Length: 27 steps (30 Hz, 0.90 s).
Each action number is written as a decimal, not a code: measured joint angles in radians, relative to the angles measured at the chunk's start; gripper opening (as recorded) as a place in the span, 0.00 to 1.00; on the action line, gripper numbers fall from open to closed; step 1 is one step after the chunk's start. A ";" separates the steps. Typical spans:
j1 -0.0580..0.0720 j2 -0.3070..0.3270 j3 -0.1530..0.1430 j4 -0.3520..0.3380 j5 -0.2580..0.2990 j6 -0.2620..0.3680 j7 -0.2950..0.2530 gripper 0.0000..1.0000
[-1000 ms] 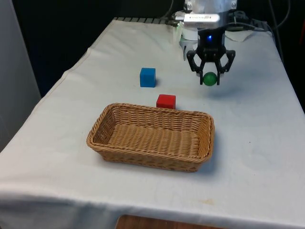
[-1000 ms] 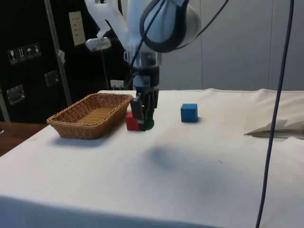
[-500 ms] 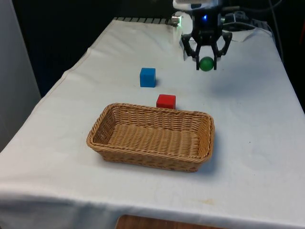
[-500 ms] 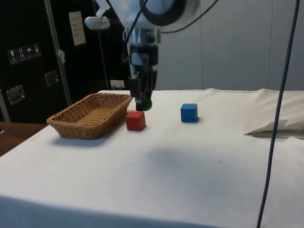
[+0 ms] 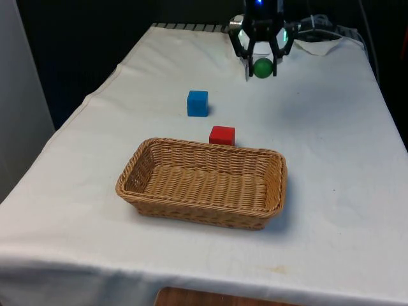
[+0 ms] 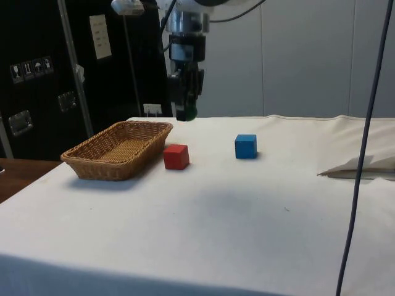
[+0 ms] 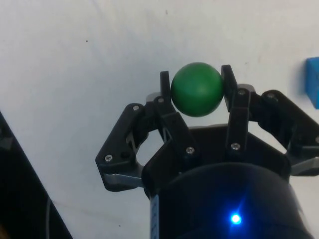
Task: Place all non-red objects into the basket.
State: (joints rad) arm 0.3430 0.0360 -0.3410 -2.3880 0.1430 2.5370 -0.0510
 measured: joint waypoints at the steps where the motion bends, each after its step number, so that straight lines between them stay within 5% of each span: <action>1: 0.000 0.001 -0.004 0.007 -0.004 -0.008 0.000 0.00; 27: -0.019 0.224 -0.047 0.312 -0.006 -0.099 -0.020 0.00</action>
State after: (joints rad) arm 0.3240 0.2600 -0.3880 -2.0760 0.1370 2.4380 -0.0710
